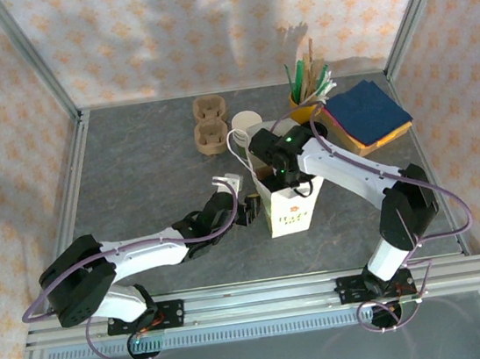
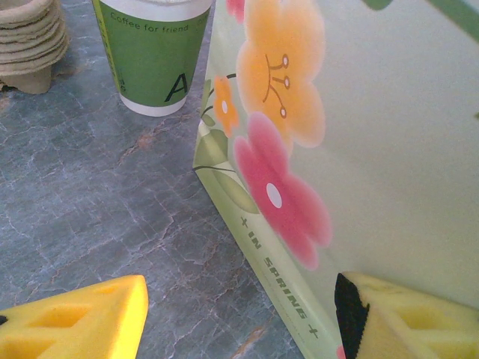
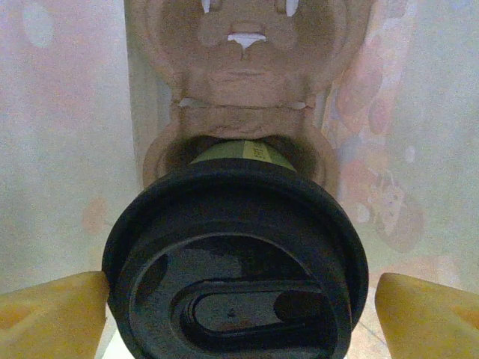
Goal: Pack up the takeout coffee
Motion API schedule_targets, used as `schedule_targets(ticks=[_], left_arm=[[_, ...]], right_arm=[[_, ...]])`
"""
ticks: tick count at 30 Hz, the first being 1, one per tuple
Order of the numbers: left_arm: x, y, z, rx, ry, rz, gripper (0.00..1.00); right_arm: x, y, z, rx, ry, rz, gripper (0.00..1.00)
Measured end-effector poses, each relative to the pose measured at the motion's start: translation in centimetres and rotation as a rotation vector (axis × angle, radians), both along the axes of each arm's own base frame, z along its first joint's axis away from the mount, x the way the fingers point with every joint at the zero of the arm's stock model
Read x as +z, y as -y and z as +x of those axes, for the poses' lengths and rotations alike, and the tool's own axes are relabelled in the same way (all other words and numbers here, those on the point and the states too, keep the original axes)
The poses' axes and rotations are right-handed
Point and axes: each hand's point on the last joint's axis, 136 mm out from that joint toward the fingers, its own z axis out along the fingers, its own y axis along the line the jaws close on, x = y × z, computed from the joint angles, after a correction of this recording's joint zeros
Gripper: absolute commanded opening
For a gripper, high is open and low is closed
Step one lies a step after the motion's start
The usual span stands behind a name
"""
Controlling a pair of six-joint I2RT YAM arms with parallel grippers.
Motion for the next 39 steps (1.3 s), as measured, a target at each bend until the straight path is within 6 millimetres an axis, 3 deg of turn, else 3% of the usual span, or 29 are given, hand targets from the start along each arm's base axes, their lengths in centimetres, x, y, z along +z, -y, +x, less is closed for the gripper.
schedule_targets(ticks=[31, 39], left_arm=[[0.0, 0.0, 0.0, 0.000, 0.000, 0.000, 0.69], [-0.1, 0.0, 0.0, 0.000, -0.002, 0.002, 0.69]], right_arm=[[0.8, 0.0, 0.0, 0.000, 0.018, 0.017, 0.90], [2.3, -0.2, 0.2, -0.001, 0.055, 0.050, 0.89]])
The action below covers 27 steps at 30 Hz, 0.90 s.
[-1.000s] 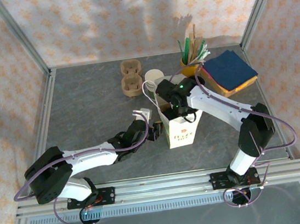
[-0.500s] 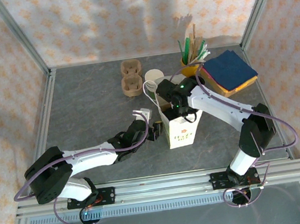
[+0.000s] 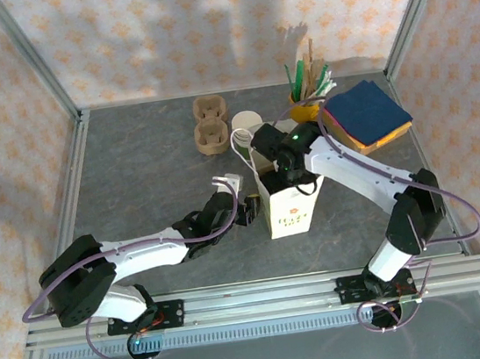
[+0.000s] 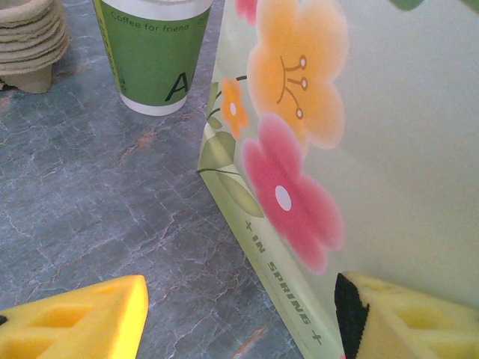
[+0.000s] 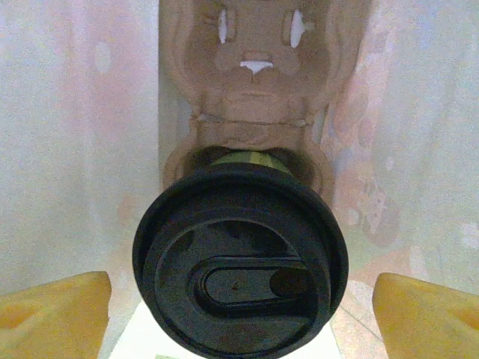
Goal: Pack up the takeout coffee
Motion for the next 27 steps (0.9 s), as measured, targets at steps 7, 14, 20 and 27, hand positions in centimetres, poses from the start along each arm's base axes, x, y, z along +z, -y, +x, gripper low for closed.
schedule_targets(ticks=[7, 14, 20, 27], left_arm=[[0.0, 0.0, 0.0, 0.000, 0.000, 0.000, 0.69], [0.0, 0.0, 0.0, 0.000, 0.000, 0.001, 0.69], [0.0, -0.1, 0.0, 0.003, 0.001, 0.002, 0.69], [0.1, -0.1, 0.1, 0.007, 0.004, 0.002, 0.69]], right_arm=[[0.8, -0.2, 0.1, 0.001, 0.017, 0.020, 0.87], [1.4, -0.4, 0.3, 0.000, 0.030, 0.037, 0.86], [2.4, -0.7, 0.5, -0.001, 0.053, 0.064, 0.85], [3.3, -1.0, 0.7, -0.001, 0.071, 0.088, 0.84]])
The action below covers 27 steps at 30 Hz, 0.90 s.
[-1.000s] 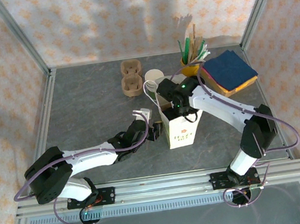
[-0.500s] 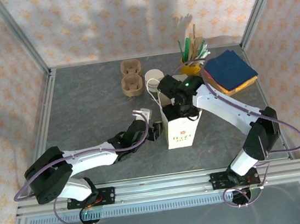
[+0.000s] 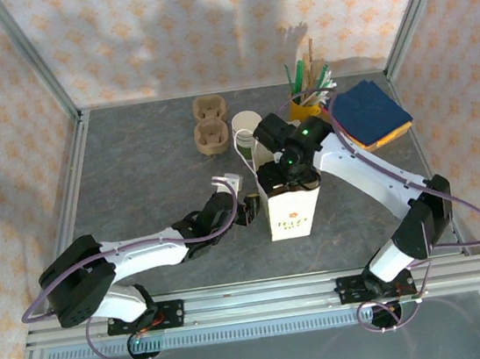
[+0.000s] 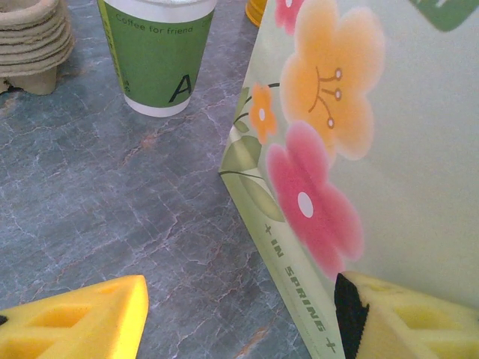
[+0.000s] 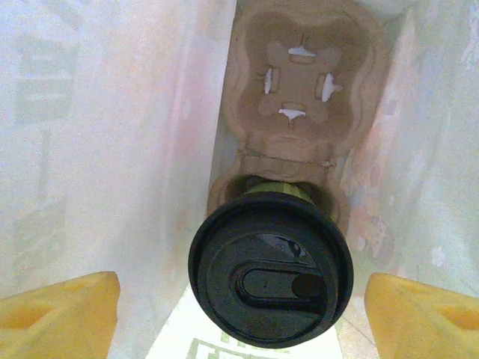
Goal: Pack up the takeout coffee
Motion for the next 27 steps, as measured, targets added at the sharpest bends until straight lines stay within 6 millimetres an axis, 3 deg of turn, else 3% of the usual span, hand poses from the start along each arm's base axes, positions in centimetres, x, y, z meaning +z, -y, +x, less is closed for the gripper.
schedule_targets(ticks=[6, 27], left_arm=[[0.0, 0.0, 0.0, 0.000, 0.000, 0.000, 0.69], [0.2, -0.2, 0.0, 0.006, 0.003, 0.003, 0.69]], right_arm=[[0.5, -0.2, 0.2, -0.011, 0.011, 0.012, 0.82], [7.3, -1.8, 2.5, -0.043, 0.193, 0.186, 0.81]])
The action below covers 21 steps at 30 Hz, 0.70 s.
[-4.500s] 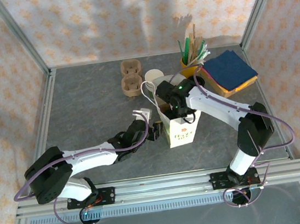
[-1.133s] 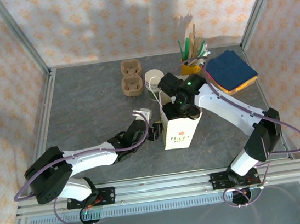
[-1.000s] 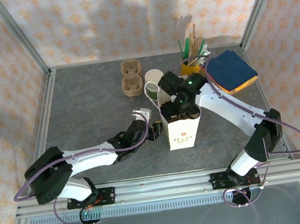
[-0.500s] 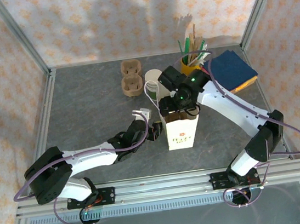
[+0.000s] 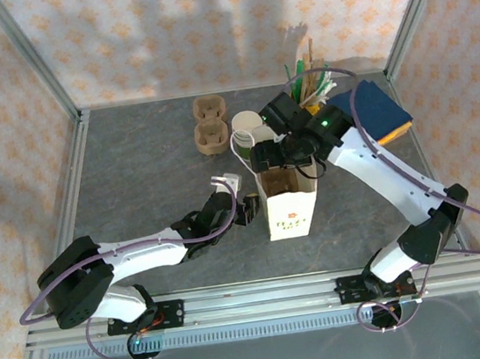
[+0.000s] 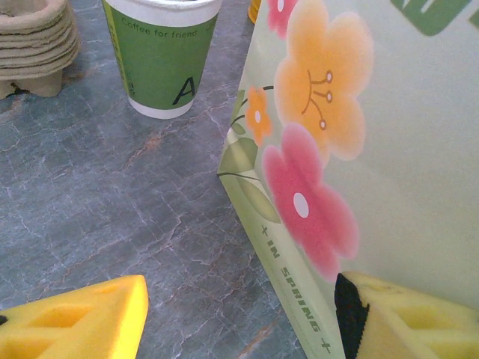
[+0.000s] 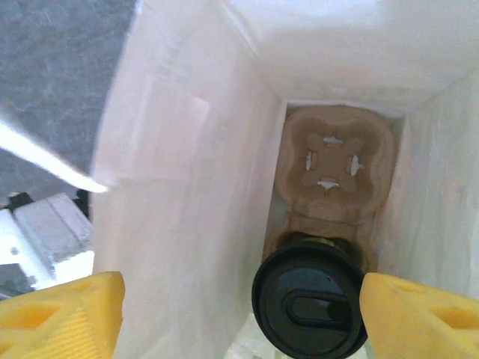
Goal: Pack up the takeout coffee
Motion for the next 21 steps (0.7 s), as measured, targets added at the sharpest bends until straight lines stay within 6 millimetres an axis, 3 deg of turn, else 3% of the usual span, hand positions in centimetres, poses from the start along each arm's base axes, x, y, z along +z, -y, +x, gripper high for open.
schedule_targets(ticks=[8, 13, 21], left_arm=[[0.0, 0.0, 0.0, 0.000, -0.001, 0.001, 0.69], [0.4, -0.2, 0.0, 0.004, 0.006, -0.003, 0.69], [1.6, -0.6, 0.1, 0.022, 0.031, -0.018, 0.69]], right_arm=[[2.9, -0.2, 1.0, -0.015, 0.084, 0.043, 0.81], [6.9, 0.2, 2.5, -0.057, 0.204, 0.085, 0.81], [12.5, 3.9, 5.0, -0.199, 0.392, 0.141, 0.82]])
